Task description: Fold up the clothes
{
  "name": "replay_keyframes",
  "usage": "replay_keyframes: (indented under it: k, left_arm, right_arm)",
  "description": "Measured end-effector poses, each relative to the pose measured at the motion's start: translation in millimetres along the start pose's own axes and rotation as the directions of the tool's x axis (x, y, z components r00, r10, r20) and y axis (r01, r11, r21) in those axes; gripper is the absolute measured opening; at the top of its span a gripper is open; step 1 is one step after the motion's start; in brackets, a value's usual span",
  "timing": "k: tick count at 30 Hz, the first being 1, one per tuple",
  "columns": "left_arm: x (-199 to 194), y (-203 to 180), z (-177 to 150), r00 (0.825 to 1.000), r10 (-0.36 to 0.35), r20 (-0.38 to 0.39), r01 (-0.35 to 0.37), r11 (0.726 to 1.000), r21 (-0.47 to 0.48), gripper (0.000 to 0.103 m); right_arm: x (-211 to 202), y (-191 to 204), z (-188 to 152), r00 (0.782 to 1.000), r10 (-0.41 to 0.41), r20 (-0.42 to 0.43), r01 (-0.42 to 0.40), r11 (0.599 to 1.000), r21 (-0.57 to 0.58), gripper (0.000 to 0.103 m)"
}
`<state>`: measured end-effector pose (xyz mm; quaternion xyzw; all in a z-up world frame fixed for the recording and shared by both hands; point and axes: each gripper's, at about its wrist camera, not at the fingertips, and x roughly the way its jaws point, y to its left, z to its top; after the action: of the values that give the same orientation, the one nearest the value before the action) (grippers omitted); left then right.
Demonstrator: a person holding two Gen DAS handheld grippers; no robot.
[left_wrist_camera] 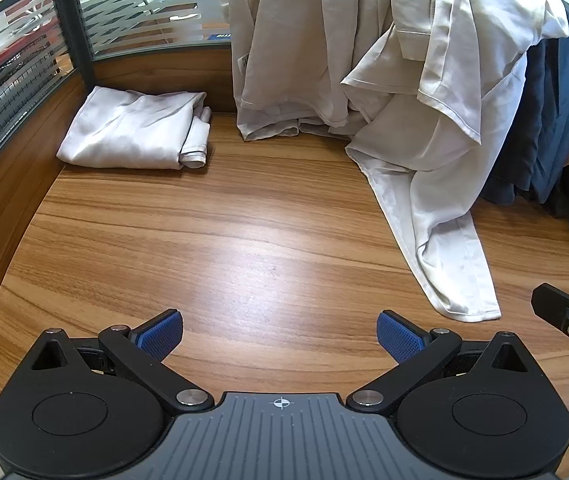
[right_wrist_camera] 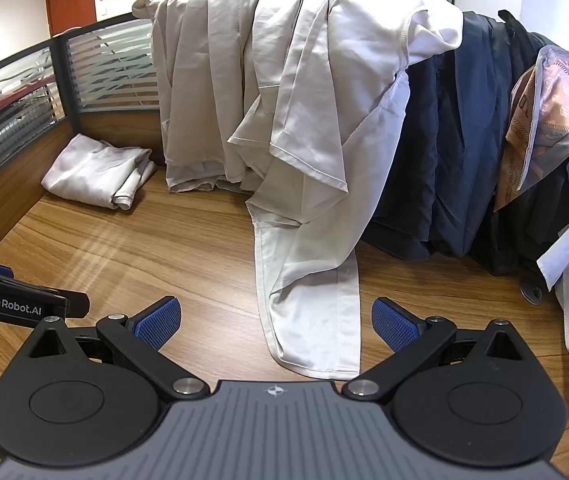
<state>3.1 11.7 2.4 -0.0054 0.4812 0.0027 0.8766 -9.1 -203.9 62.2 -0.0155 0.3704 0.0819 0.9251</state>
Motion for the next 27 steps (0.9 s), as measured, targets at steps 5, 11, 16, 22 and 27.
replay_keyframes:
  k: [5, 11, 16, 22, 27]
  left_arm:
    - [1.2, 0.9, 0.4, 1.000, 0.000, -0.002, 0.000, 1.000, 0.004, 0.103]
    - [3.7, 0.3, 2.4, 1.000, 0.003, -0.006, -0.003, 1.000, 0.009, 0.103]
    - [5.7, 1.8, 3.5, 1.000, 0.005, -0.009, -0.004, 1.000, 0.007, 0.103]
    - [7.7, 2.9, 5.0, 1.000, 0.004, -0.008, -0.004, 1.000, 0.004, 0.103]
    - [9.2, 3.1, 6.3, 1.000, 0.003, -0.007, -0.003, 1.000, 0.003, 0.103]
  right_arm:
    - [1.2, -0.5, 1.0, 1.000, -0.002, -0.001, 0.002, 1.000, 0.002, 0.102]
    - [3.7, -2.3, 2.3, 1.000, -0.007, -0.008, 0.008, 1.000, 0.012, 0.102]
    - [5.8, -3.0, 3.2, 1.000, -0.012, -0.011, 0.012, 1.000, 0.010, 0.102]
    - [7.9, -3.9, 5.5, 1.000, -0.015, -0.011, 0.015, 1.000, 0.011, 0.102]
    - [8.5, -4.4, 7.5, 1.000, -0.016, -0.009, 0.016, 1.000, 0.010, 0.102]
